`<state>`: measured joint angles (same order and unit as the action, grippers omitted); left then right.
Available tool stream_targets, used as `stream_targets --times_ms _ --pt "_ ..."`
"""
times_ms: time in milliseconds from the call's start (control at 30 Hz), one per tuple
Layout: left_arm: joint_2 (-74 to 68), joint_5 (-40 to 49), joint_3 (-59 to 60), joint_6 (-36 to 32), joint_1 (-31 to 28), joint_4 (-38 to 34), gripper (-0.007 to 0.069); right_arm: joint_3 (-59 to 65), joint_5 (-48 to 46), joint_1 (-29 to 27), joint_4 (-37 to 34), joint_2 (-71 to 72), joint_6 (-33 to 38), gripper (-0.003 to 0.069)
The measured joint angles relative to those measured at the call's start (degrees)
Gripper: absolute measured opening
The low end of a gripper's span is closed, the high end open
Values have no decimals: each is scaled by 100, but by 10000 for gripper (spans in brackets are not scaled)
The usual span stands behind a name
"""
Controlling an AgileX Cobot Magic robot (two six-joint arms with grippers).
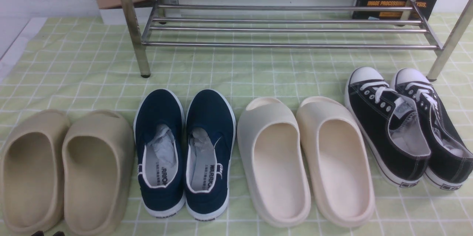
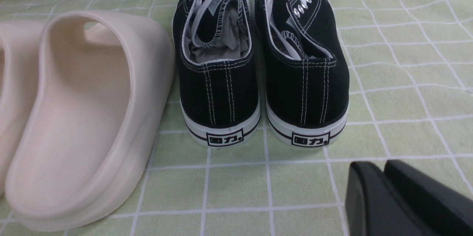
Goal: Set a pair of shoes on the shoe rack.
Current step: Use the right arm to grab the shoe closest to it
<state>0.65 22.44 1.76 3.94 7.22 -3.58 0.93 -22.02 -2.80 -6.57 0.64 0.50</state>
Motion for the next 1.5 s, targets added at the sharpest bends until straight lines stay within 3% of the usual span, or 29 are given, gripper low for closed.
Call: stream_targets --times_ms 867,1233,1500 --pt "0 0 0 0 0 0 239 51 700 0 -94 0 0 112" --pt "0 0 0 0 0 0 239 51 3222 0 -234 0 -195 129" --pt "0 0 0 0 0 0 239 51 5566 0 -329 0 -1762 136"
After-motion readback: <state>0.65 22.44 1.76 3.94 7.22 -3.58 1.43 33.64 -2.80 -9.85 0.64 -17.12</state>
